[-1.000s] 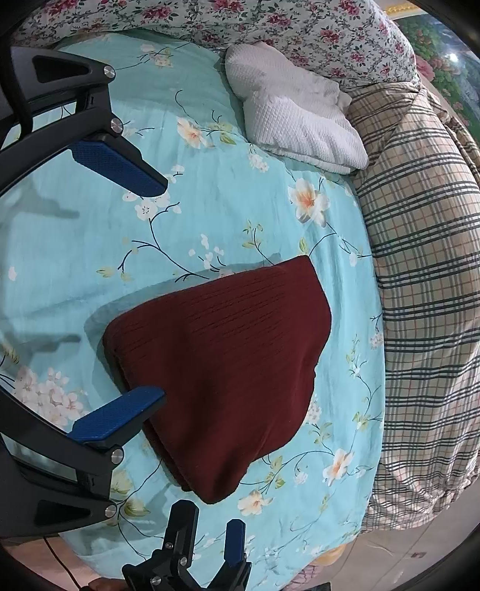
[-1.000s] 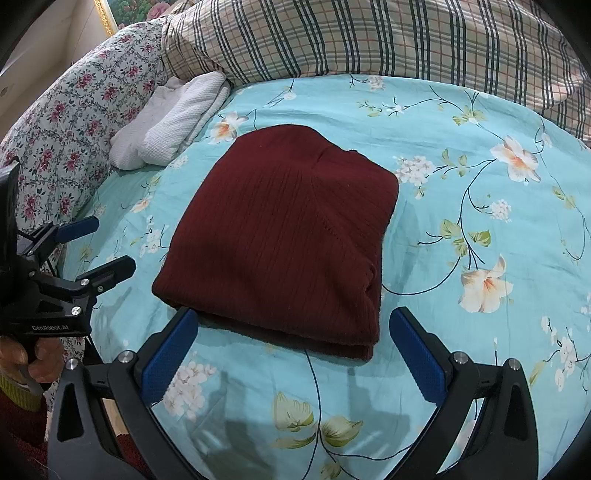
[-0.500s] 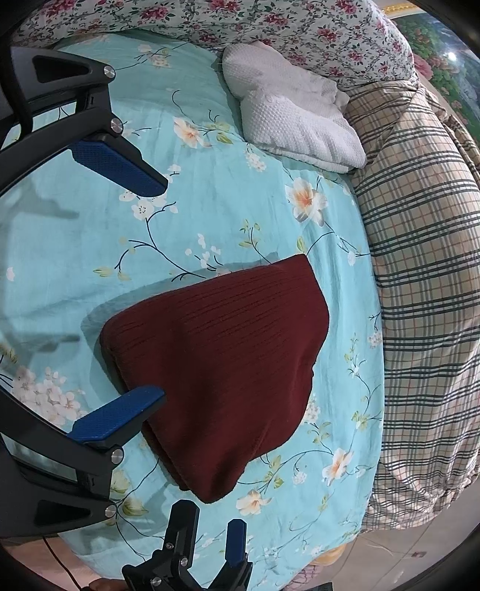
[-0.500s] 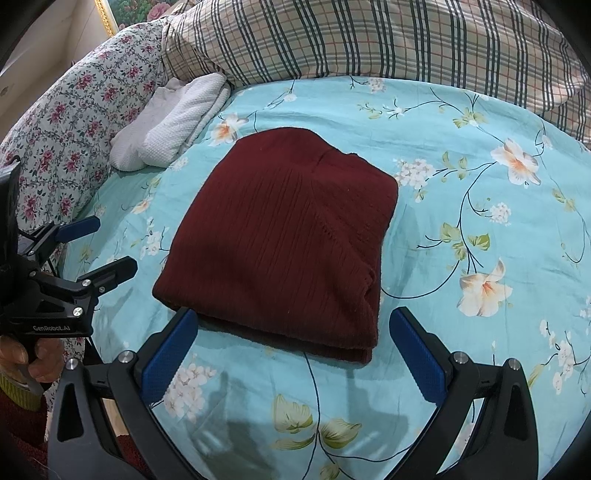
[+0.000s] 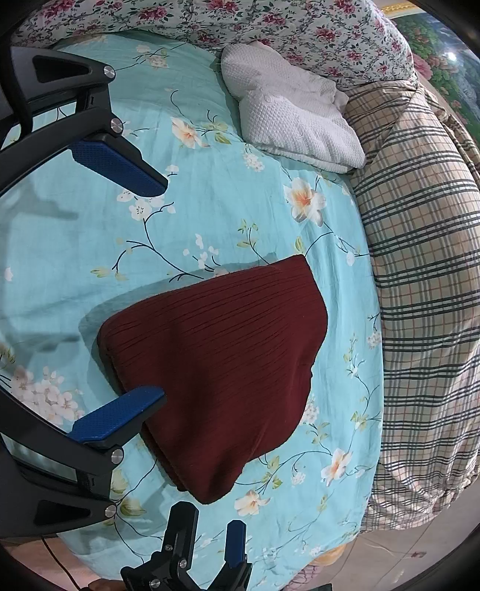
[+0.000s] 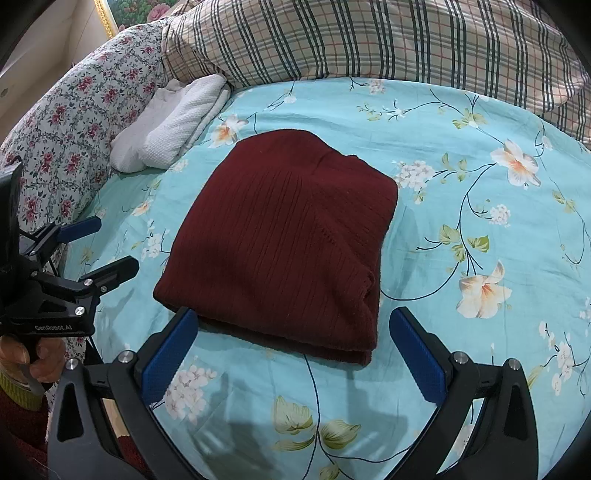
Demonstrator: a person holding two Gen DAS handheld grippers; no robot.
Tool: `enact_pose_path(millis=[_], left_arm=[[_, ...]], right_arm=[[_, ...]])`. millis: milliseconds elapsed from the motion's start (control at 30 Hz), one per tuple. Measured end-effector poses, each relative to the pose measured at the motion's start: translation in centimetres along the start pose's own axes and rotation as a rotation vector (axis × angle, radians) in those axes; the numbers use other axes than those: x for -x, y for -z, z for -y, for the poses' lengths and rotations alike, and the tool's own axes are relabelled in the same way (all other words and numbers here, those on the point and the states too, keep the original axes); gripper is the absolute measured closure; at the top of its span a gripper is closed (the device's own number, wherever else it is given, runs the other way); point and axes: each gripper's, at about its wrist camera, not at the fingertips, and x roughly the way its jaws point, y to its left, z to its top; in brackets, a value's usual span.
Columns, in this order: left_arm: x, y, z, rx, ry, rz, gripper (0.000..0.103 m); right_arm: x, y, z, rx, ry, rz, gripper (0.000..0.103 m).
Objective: Fold large clothes
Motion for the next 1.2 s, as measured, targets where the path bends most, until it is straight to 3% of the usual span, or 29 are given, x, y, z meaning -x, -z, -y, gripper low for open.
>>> enact_pose_path(millis=[1200], left_arm=[[-0.3,-1.0,-0.1,0.01,-0.009,0.001,0.001]], right_arm=[[0.0,-0.6,0.3,0.0,-0.001,0.007,0.0]])
